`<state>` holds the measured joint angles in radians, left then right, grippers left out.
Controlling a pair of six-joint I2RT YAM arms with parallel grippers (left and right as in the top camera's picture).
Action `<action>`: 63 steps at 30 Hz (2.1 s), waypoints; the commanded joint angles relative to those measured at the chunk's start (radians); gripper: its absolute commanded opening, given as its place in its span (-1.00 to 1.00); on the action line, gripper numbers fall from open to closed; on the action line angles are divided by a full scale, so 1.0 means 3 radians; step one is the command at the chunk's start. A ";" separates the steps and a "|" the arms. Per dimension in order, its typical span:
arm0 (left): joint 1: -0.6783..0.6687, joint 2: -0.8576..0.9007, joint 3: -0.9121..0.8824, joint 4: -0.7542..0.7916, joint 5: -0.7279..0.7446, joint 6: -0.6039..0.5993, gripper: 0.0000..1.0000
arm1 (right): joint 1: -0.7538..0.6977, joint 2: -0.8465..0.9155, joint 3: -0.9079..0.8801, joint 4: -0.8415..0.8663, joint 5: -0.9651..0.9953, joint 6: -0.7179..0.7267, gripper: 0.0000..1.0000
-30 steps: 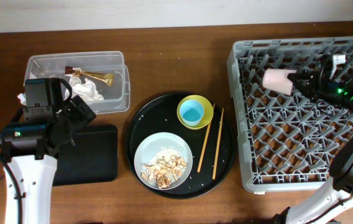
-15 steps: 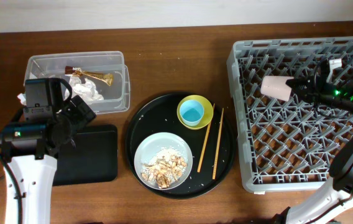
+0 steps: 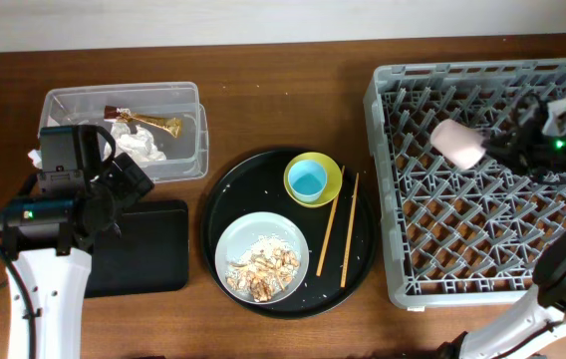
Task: Sort waste into correct bins and load items into the dishwasher rack
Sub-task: 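Carry the pink cup with the right gripper and place it in the rack, then move the right gripper back over the tray to the light-blue cup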
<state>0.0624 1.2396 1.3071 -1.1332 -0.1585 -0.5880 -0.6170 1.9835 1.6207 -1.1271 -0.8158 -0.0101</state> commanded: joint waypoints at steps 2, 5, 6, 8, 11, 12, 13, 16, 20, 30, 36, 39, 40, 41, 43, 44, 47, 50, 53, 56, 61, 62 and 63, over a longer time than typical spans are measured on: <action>0.0014 -0.0037 0.0000 0.0005 -0.0048 -0.0022 0.99 | -0.0023 -0.0023 0.0351 -0.0219 0.0738 0.0174 -0.47; 0.0014 -0.0037 0.0000 0.0005 -0.0048 -0.0022 0.99 | -0.0023 -0.0181 0.0594 -0.0338 0.1001 0.0338 -0.48; 0.0014 -0.0037 0.0000 0.0005 -0.0048 -0.0022 0.99 | -0.0018 -0.0256 0.0649 -0.0359 0.1036 0.0341 -0.49; 0.0014 -0.0037 0.0000 0.0005 -0.0048 -0.0022 0.99 | 0.0028 -0.0477 0.0697 -0.0322 0.1054 0.0348 -0.50; 0.0014 -0.0037 0.0000 0.0004 -0.0048 -0.0022 0.99 | 0.0270 -0.0586 0.0694 -0.0290 0.1143 0.0310 -0.81; 0.0014 -0.0037 0.0000 0.0005 -0.0048 -0.0022 0.99 | 0.0376 -0.0554 0.0694 -0.0284 0.1250 0.0309 -0.92; 0.0014 -0.0037 0.0000 0.0005 -0.0048 -0.0022 0.99 | 0.0524 -0.0497 0.0690 -0.0270 0.1424 0.0309 -0.92; 0.0014 -0.0037 0.0000 0.0005 -0.0048 -0.0022 0.99 | 0.0916 -0.0263 0.0641 -0.0229 0.1883 0.0318 -0.92; 0.0014 -0.0037 0.0000 0.0005 -0.0048 -0.0022 0.99 | 0.1031 0.0108 0.0638 -0.0231 0.2012 0.0323 -0.91; 0.0014 -0.0037 0.0000 0.0005 -0.0048 -0.0022 0.99 | 0.1025 0.0223 0.0688 -0.0409 0.2729 0.0693 -0.92; 0.0014 -0.0037 0.0000 0.0005 -0.0048 -0.0022 0.99 | 0.1040 -0.0107 0.0940 -0.0563 0.2759 0.0937 -0.92; 0.0014 -0.0037 0.0000 0.0005 -0.0048 -0.0022 0.99 | 0.1125 -0.0261 0.0944 -0.0595 0.2636 0.0922 -0.92; 0.0014 -0.0037 0.0000 0.0005 -0.0048 -0.0022 0.99 | 0.1176 -0.0271 0.0944 -0.0598 0.2427 0.0867 -0.92; 0.0014 -0.0037 0.0000 0.0005 -0.0048 -0.0022 0.99 | 0.1247 -0.0273 0.0944 -0.0589 0.2076 0.0665 -0.92; 0.0014 -0.0037 0.0000 0.0005 -0.0048 -0.0020 0.99 | 0.1452 -0.0273 0.0944 -0.0571 0.1411 0.0375 -0.91; 0.0014 -0.0037 0.0000 0.0005 -0.0048 -0.0022 0.99 | 0.1657 -0.0276 0.0944 -0.0553 0.1133 0.0221 -0.92; 0.0014 -0.0037 0.0000 0.0005 -0.0048 -0.0022 0.99 | 0.2275 -0.0277 0.0944 -0.0548 0.1120 0.0000 -0.53; 0.0014 -0.0037 0.0000 0.0005 -0.0048 -0.0022 0.99 | 0.2885 -0.0275 0.0942 -0.0562 0.1366 0.0010 -0.22; 0.0014 -0.0037 0.0000 0.0005 -0.0048 -0.0022 0.99 | 0.3393 -0.0263 0.0914 -0.0568 0.1910 0.0042 0.52; 0.0014 -0.0037 0.0000 0.0005 -0.0048 -0.0022 0.99 | 0.3732 -0.0257 0.0816 -0.0467 0.2388 0.0249 0.62; 0.0014 -0.0037 0.0000 0.0005 -0.0048 -0.0020 0.99 | 0.4073 -0.0116 0.0559 -0.0052 0.2862 0.0537 -0.07; 0.0014 -0.0037 0.0000 0.0005 -0.0048 -0.0022 0.99 | 0.4110 -0.0078 0.0518 0.0011 0.2914 0.0539 -0.14; 0.0014 -0.0037 0.0000 0.0005 -0.0048 -0.0022 0.99 | 0.4133 -0.0033 0.0505 0.0039 0.2923 0.0540 -0.21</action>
<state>0.0624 1.2396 1.3071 -1.1332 -0.1585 -0.5880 0.6025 1.9354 1.7958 -1.1301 -0.0193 0.1181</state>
